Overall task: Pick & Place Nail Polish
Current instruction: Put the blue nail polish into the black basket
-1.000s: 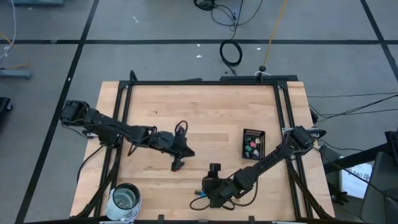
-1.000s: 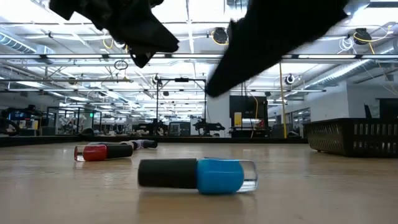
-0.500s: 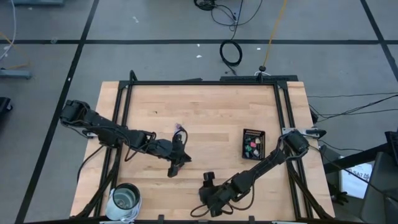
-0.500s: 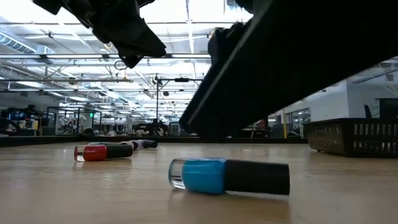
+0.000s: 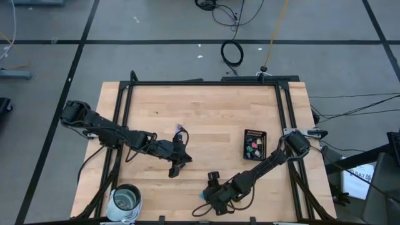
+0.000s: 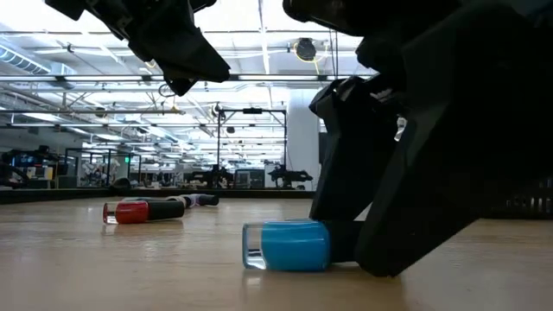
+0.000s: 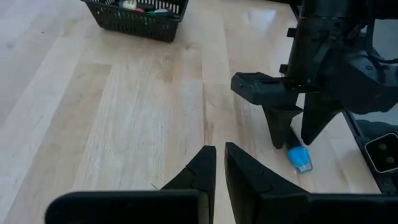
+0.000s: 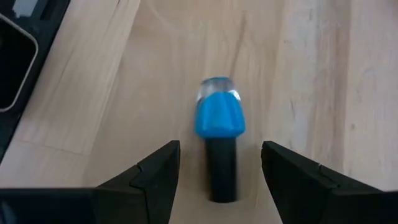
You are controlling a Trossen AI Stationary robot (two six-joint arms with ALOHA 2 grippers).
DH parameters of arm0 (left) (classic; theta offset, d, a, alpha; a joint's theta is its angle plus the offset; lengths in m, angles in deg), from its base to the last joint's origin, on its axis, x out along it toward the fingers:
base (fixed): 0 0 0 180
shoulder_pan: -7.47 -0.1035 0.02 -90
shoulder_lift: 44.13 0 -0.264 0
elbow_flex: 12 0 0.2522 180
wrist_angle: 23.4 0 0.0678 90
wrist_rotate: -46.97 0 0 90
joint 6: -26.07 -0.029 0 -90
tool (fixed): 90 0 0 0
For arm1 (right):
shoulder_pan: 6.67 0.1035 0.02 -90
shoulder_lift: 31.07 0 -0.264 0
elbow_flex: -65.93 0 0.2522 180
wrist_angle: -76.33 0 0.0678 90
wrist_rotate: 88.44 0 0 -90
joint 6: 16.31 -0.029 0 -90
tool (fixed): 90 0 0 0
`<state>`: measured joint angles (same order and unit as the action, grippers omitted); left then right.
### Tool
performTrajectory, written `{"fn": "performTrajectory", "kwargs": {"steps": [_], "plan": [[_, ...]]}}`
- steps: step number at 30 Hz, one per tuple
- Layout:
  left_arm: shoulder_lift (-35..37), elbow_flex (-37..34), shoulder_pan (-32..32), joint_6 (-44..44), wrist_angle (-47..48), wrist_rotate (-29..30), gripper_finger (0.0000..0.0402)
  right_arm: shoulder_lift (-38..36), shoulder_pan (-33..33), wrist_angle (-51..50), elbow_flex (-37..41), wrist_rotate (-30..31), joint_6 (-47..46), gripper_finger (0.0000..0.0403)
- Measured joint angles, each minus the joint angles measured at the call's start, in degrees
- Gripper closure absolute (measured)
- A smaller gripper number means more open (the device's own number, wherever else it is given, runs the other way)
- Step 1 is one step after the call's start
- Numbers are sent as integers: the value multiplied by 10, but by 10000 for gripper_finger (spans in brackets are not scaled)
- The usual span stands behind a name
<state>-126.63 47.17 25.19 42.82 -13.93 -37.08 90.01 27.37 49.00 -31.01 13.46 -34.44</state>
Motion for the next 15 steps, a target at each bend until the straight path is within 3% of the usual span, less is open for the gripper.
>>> {"fn": "performTrajectory", "kwargs": {"steps": [9, 15], "plan": [[0, 0, 0, -1, 0, 2, 371, 0, -4, -1, 0, -2, -14, 194], [0, 0, 0, -1, 0, 2, 371, 4, -7, -17, 0, -1, -51, 227]]}}
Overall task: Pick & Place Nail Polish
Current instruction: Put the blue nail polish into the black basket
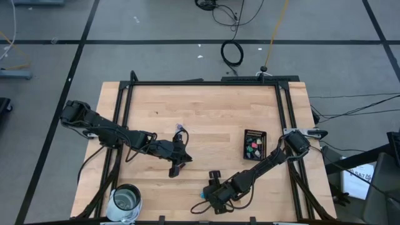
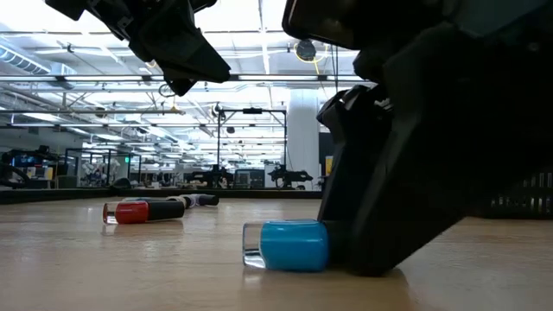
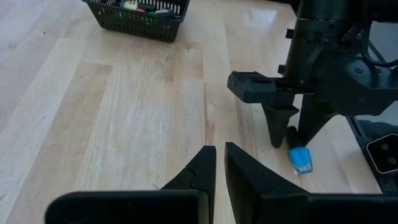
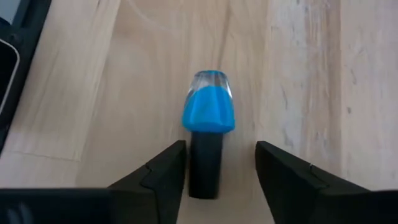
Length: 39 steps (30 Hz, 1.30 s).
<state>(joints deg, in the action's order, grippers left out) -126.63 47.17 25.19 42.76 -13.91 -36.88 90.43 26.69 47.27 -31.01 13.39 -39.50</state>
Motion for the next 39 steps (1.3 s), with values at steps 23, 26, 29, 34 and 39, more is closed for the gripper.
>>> {"fn": "performTrajectory", "kwargs": {"steps": [23, 26, 29, 34, 39], "plan": [[0, 0, -3, -17, -10, 0, 371, -101, 4, -43, 29, 49, 38, 354], [0, 0, -8, -56, -17, -1, 371, -145, 4, -80, 46, 87, 44, 354], [8, 0, -18, -72, -14, -1, 371, -211, 8, -81, 85, 122, 44, 354], [12, 0, -46, -108, -35, -1, 371, -346, 17, -62, 194, 173, 12, 354], [22, 0, -98, -150, -29, -1, 371, -481, 22, -55, 305, 200, -56, 354]]}}
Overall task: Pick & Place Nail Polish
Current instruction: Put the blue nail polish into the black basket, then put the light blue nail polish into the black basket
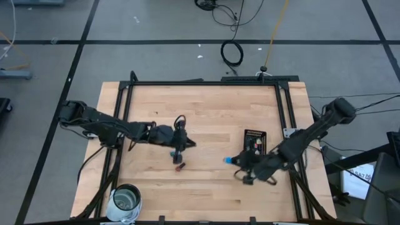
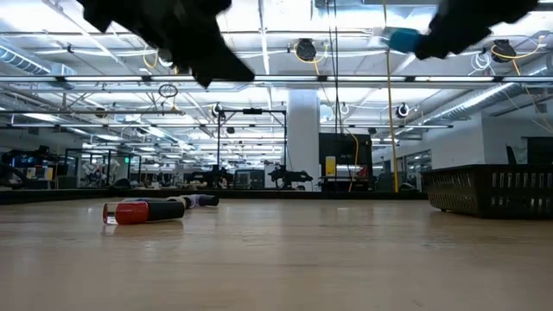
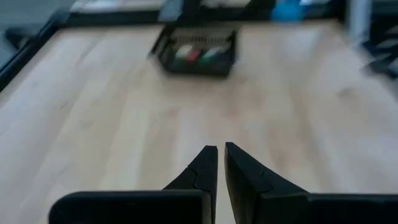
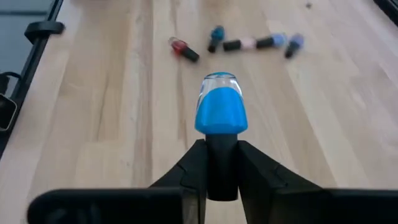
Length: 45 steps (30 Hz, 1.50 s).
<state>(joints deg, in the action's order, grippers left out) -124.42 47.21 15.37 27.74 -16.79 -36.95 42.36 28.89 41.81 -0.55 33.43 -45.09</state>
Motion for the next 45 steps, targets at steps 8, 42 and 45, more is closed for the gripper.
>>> {"fn": "performTrajectory", "kwargs": {"steps": [8, 42, 45], "plan": [[72, -23, -108, -5, 18, -29, 371, -154, 1, -84, 131, -4, -142, 354], [157, -145, -221, -5, -170, -45, 371, -288, -46, -259, 214, -51, -350, 206], [157, -145, -221, -5, -170, -45, 371, -288, -50, -250, 214, -42, -347, 172]]}}
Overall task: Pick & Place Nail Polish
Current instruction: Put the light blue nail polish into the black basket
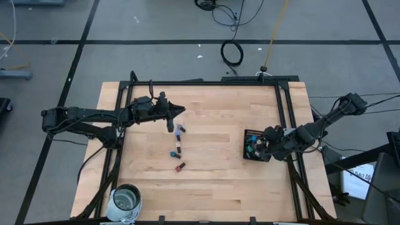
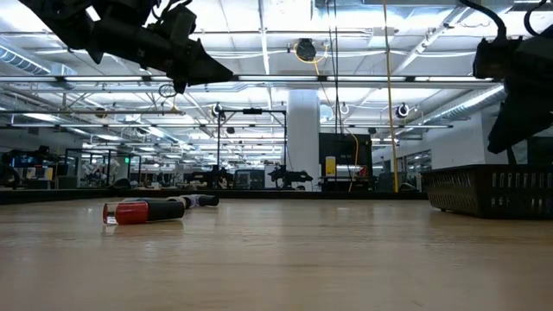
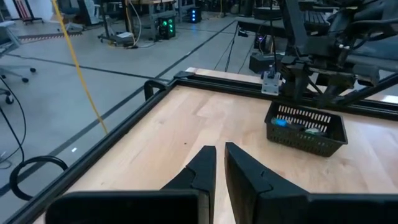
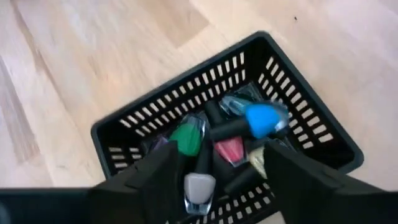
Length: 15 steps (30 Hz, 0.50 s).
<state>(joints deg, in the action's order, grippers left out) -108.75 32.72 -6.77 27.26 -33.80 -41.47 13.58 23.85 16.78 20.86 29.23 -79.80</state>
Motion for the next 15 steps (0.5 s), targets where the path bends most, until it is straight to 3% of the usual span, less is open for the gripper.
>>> {"fn": "performTrajectory", "kwargs": {"steps": [4, 7, 11, 13, 15], "plan": [[0, 0, 0, 9, 0, 0, 371, 0, -2, 51, 0, 81, 47, 151], [0, 0, 0, 4, -1, 0, 371, 0, -2, 134, 0, 197, 136, 147], [0, 0, 1, 2, -1, 0, 371, 1, -6, 359, 29, 347, 326, 147], [0, 0, 1, 1, 0, 0, 371, 1, -24, 486, 49, 348, 451, 150], [0, 0, 0, 0, 0, 1, 371, 0, -52, 593, 71, 306, 548, 155]]}}
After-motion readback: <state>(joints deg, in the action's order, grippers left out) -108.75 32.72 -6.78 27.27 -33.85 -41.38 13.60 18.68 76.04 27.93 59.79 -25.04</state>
